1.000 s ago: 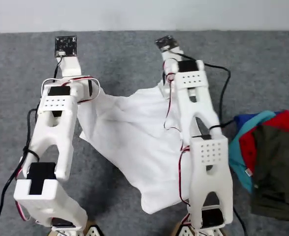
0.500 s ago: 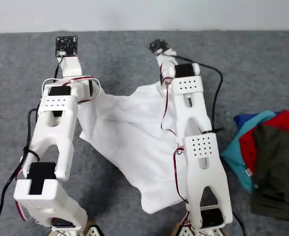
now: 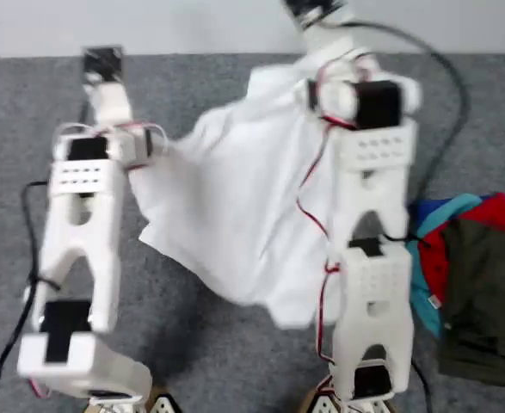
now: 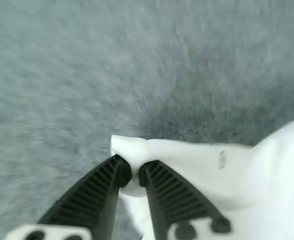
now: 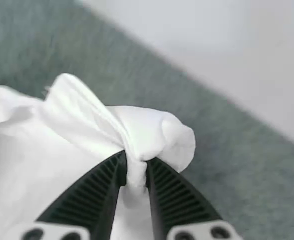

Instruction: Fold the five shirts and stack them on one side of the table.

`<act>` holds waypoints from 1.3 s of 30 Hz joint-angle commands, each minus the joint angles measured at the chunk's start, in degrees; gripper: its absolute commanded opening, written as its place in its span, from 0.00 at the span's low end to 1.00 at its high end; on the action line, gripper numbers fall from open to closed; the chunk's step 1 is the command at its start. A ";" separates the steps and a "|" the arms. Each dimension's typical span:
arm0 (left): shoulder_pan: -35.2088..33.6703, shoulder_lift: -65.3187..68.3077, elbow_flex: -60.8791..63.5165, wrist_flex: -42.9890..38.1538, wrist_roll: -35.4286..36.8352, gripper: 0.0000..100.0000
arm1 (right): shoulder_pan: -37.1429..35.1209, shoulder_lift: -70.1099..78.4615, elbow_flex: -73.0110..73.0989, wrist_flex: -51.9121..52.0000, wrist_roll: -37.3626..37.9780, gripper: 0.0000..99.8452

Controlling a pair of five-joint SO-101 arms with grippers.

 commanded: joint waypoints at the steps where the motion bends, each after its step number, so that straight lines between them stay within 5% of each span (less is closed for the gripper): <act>1: -2.20 -10.55 -5.49 7.03 0.44 0.01 | 2.07 -12.35 -1.85 2.33 0.44 0.01; 14: -9.23 -45.10 -7.69 20.31 0.18 0.01 | 6.37 -38.55 1.05 2.59 0.44 0.01; 20: -9.23 -48.44 -15.60 31.21 -4.22 0.01 | 6.02 -55.43 24.44 2.33 0.18 0.01; 25: -9.14 -48.00 -17.89 32.70 -4.22 0.01 | 6.02 -64.13 44.66 -1.19 -2.81 0.01; 31: -9.14 -48.00 -3.74 24.26 -4.40 0.01 | 5.93 -62.81 59.16 -11.03 -2.73 0.01; 39: -9.05 -34.37 16.48 -5.01 -4.13 0.01 | 2.24 -47.34 65.58 -29.14 -2.55 0.01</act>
